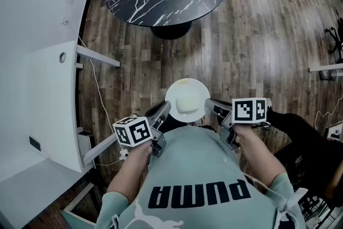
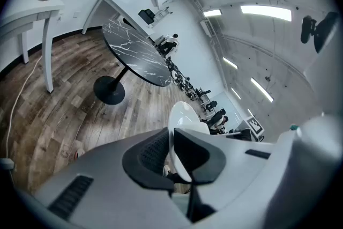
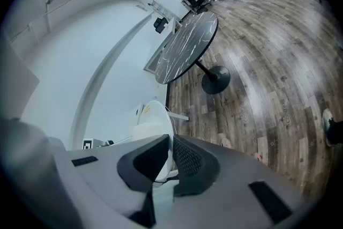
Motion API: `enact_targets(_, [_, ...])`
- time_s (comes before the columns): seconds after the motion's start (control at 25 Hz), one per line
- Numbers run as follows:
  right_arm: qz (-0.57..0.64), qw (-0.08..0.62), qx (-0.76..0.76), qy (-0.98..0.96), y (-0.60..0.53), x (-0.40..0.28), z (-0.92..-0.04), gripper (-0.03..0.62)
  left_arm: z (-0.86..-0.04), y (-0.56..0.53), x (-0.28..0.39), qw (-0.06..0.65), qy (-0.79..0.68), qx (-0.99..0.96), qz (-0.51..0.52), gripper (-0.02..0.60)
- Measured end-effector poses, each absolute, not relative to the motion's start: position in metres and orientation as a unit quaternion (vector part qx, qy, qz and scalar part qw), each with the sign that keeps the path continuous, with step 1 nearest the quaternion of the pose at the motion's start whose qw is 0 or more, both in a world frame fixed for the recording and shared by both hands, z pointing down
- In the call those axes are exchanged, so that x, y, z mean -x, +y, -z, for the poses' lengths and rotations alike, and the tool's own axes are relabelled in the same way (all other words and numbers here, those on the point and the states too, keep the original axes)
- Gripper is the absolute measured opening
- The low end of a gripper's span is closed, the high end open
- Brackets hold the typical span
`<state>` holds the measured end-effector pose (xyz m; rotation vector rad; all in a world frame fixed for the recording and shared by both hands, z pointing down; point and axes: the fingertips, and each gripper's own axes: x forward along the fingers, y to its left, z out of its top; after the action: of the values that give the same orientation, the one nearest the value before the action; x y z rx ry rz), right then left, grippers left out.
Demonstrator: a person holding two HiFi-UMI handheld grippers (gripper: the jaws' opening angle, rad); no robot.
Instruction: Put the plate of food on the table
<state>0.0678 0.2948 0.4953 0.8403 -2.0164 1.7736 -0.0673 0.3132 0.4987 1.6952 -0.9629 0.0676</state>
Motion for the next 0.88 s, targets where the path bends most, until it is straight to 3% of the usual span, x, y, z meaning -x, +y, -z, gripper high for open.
enact_targets(0.88, [-0.607, 0.133, -0.329, -0.711, 0.185, 0.026, -0.469, 0.032, -0.467, 0.194, 0.162, 0.537, -0.385, -0.75, -0.022, 0.034])
